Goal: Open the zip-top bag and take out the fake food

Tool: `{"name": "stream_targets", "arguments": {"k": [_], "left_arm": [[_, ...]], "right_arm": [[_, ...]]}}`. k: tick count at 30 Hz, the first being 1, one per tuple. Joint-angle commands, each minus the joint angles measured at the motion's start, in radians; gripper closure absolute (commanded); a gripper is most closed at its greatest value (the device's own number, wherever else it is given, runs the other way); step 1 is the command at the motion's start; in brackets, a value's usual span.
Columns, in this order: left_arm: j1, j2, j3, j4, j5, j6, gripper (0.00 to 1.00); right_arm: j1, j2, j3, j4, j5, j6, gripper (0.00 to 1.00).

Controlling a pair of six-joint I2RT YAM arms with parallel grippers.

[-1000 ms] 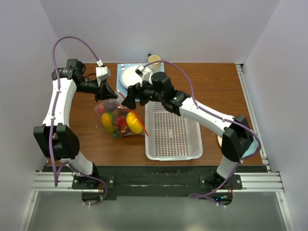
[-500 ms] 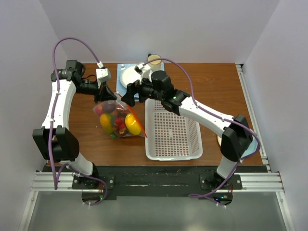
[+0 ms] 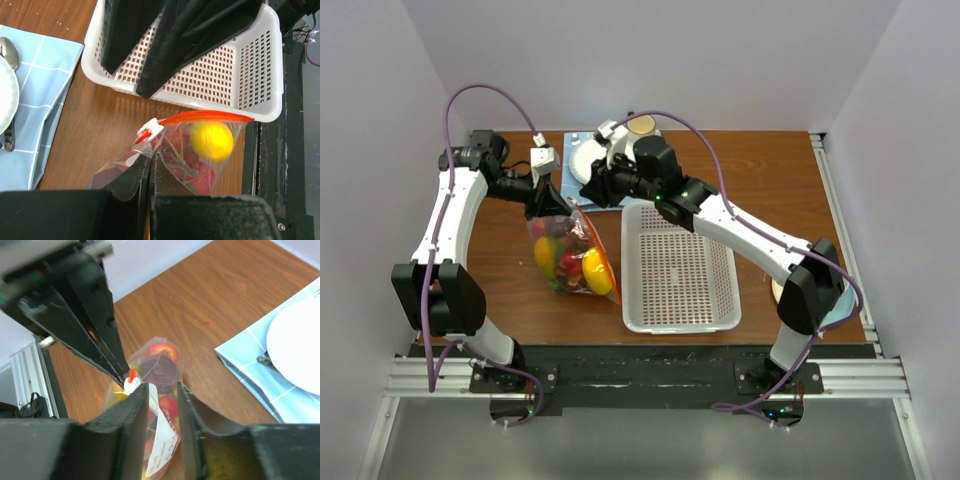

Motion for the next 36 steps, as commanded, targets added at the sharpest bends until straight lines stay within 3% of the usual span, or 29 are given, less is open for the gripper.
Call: {"name": "stream_targets", "arguments": {"k": [1, 5, 11, 19, 32, 36], "left_arm": [[-0.002, 0.011, 0.005, 0.017, 0.048, -0.024, 1.00], [-0.002, 0.015, 0.020, 0.017, 0.049, -0.027, 1.00], [-0.004, 0.012, 0.030, 0.033, 0.048, -0.037, 1.00], [-0.004, 0.004, 0.033, 0.034, 0.043, -0.037, 1.00], [-0.013, 0.014, 0.030, 0.035, 0.034, -0.042, 1.00], [-0.018, 0.017, 0.034, 0.041, 0.030, -0.047, 1.00]], "right_arm": [[0.002, 0.005, 0.074, -0.020, -0.041, -0.035, 0.54], [0.002, 0.023, 0.077, -0.022, -0.069, -0.018, 0.32], [0.005, 0.034, 0.042, 0.012, -0.081, 0.001, 0.31], [0.006, 0.056, 0.028, 0.043, -0.101, 0.025, 0.46], [0.008, 0.071, 0.010, 0.110, -0.138, 0.085, 0.53], [0.011, 0.071, -0.007, 0.129, -0.138, 0.096, 0.69]]}}
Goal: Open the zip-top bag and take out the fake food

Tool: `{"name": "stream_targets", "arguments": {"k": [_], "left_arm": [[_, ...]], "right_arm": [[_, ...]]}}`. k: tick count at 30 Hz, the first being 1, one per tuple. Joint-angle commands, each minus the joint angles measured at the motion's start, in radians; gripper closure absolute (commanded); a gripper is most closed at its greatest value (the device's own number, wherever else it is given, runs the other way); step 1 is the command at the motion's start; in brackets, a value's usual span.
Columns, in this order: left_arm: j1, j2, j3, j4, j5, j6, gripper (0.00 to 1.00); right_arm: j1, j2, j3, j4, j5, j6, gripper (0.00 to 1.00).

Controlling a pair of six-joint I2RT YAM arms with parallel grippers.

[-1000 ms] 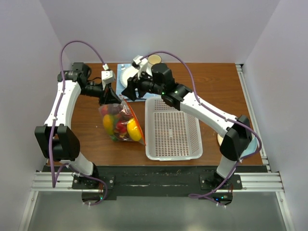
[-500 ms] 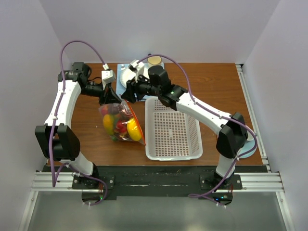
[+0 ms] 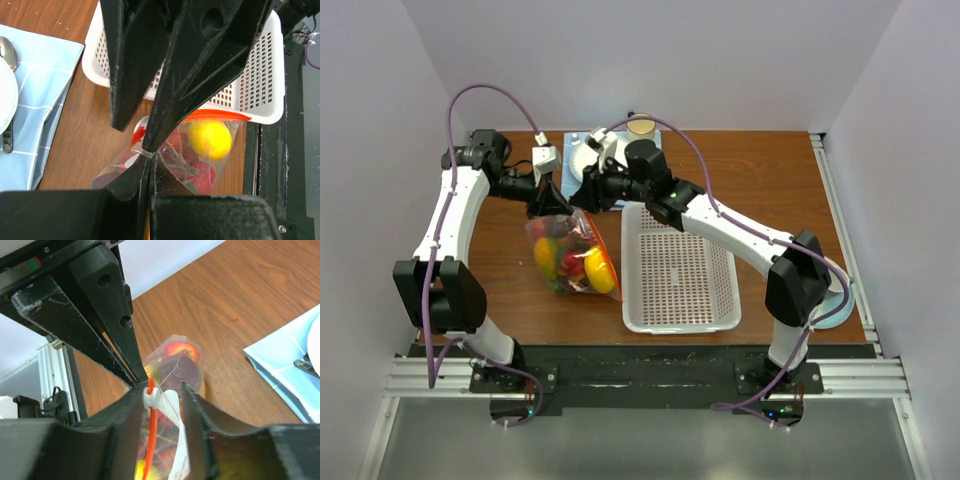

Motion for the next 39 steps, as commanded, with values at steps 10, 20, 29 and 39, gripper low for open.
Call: {"name": "stream_targets", "arguments": {"k": [10, 20, 29, 39], "left_arm": [[-0.010, -0.009, 0.030, 0.052, 0.013, -0.046, 1.00], [-0.010, -0.007, 0.082, 0.092, 0.019, -0.092, 1.00], [-0.006, -0.012, 0.163, 0.180, -0.008, -0.187, 1.00], [0.011, 0.002, 0.290, 0.214, -0.102, -0.233, 1.00]], "right_arm": [[0.009, -0.049, -0.061, 0.024, 0.022, -0.005, 0.93], [0.012, -0.175, -0.255, 0.033, 0.057, -0.006, 0.96], [0.047, -0.217, -0.371, 0.032, 0.066, 0.021, 1.00], [0.186, -0.292, -0.564, 0.036, 0.157, 0.067, 1.00]]}}
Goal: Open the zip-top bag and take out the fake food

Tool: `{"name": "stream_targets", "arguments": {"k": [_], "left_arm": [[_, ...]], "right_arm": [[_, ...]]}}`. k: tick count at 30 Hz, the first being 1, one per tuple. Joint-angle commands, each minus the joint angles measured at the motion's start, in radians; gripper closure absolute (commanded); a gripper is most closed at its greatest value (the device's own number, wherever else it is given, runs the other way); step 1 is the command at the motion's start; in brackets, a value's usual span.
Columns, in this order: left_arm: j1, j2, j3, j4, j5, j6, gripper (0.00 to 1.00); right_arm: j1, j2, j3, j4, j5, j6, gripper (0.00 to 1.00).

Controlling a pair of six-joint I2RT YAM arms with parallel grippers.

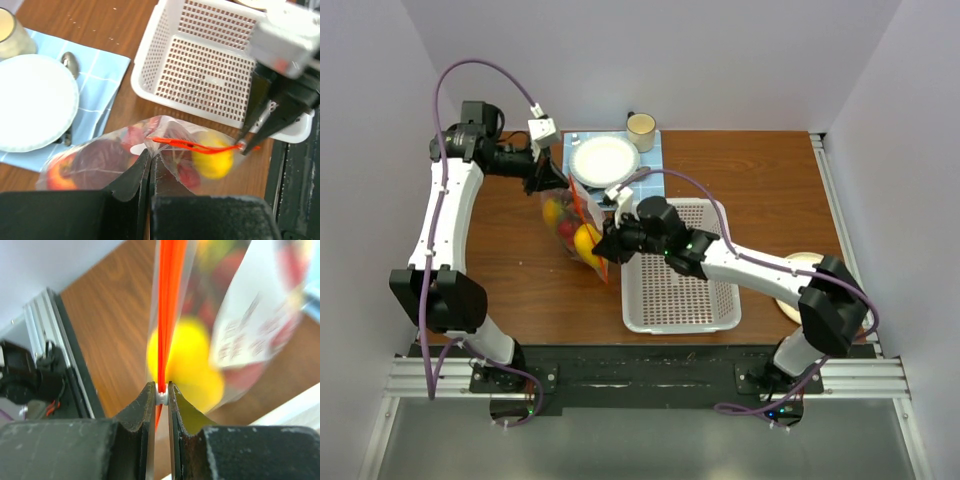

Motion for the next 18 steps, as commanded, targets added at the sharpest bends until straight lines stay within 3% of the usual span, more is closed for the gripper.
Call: {"name": "stream_targets", "arguments": {"k": [1, 10, 12, 13, 15, 16, 18], "left_arm": [[0.030, 0.002, 0.096, 0.106, -0.005, -0.020, 1.00], [0.038, -0.045, 0.104, 0.066, -0.065, 0.023, 1.00], [0.041, -0.059, 0.099, 0.036, -0.085, 0.052, 1.00], [0.041, -0.062, 0.096, 0.024, -0.088, 0.065, 1.00], [0.041, -0.068, 0.064, -0.029, -0.082, 0.108, 1.00], [0.041, -0.070, 0.045, -0.038, -0.077, 0.118, 1.00], [0.041, -0.074, -0.028, -0.058, -0.059, 0.144, 1.00]], "right_arm": [[0.087, -0.044, -0.091, -0.079, 0.027, 0.043, 1.00], [0.175, -0.016, -0.129, -0.093, 0.053, 0.058, 0.97], [0.178, 0.002, -0.115, -0.130, 0.044, 0.052, 0.77], [0.178, 0.019, -0.108, -0.140, 0.043, 0.046, 0.57], [0.178, 0.027, -0.071, -0.195, 0.067, 0.018, 0.40], [0.178, 0.018, -0.034, -0.225, 0.094, 0.003, 0.24], [0.176, -0.008, -0.002, -0.288, 0.218, -0.037, 0.11]]}}
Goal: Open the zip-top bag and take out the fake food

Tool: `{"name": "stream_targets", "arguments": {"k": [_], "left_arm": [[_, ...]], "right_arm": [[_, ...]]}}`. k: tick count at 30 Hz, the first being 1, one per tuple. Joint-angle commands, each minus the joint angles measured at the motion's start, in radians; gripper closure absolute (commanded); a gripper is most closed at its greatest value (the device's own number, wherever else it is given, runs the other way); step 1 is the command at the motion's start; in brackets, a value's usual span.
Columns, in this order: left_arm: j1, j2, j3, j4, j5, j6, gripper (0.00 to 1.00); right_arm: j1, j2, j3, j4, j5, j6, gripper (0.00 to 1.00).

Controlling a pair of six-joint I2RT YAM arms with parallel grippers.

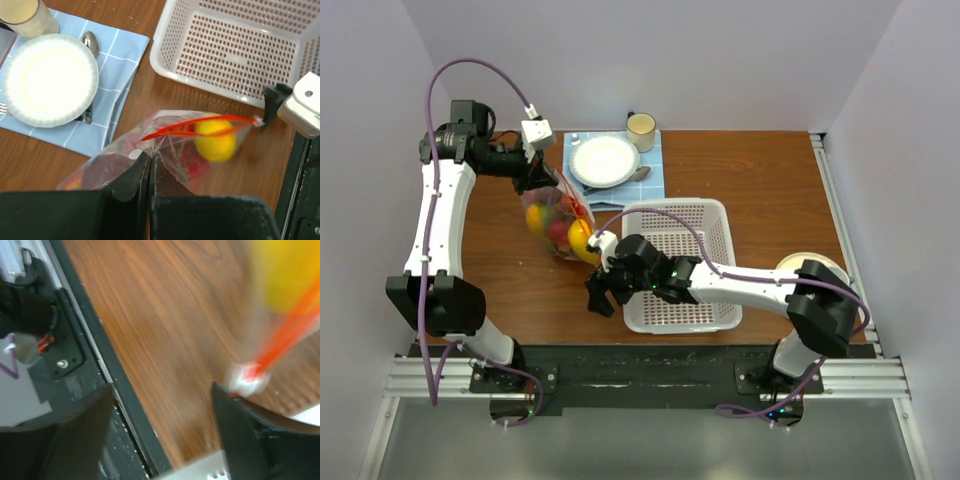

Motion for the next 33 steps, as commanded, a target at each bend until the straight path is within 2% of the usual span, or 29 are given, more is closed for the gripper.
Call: {"name": "stream_targets", "arguments": {"k": [1, 4, 8, 11, 19, 23, 33], "left_arm": [[0.010, -0.061, -0.087, -0.019, 0.045, 0.099, 1.00], [0.010, -0.077, -0.189, -0.004, 0.071, 0.113, 1.00], [0.010, -0.088, -0.294, 0.019, 0.084, 0.136, 1.00], [0.010, -0.089, -0.318, 0.015, 0.073, 0.148, 1.00], [0.011, -0.107, -0.313, 0.029, 0.042, 0.151, 1.00], [0.010, -0.092, -0.276, 0.041, 0.039, 0.141, 1.00], [0.007, -0.032, -0.201, 0.039, 0.065, 0.125, 1.00]], "right_arm": [[0.005, -0.056, 0.121, -0.155, 0.164, -0.082, 0.01], [-0.021, -0.088, 0.167, -0.161, 0.263, -0.135, 0.01], [-0.100, -0.091, 0.271, -0.157, 0.272, -0.162, 0.01], [-0.156, -0.078, 0.310, -0.125, 0.275, -0.164, 0.04], [-0.191, 0.050, 0.399, -0.115, 0.183, -0.167, 0.23], [-0.187, 0.070, 0.385, -0.093, 0.113, -0.133, 0.25], [-0.156, 0.102, 0.347, -0.074, 0.096, -0.110, 0.29]]}}
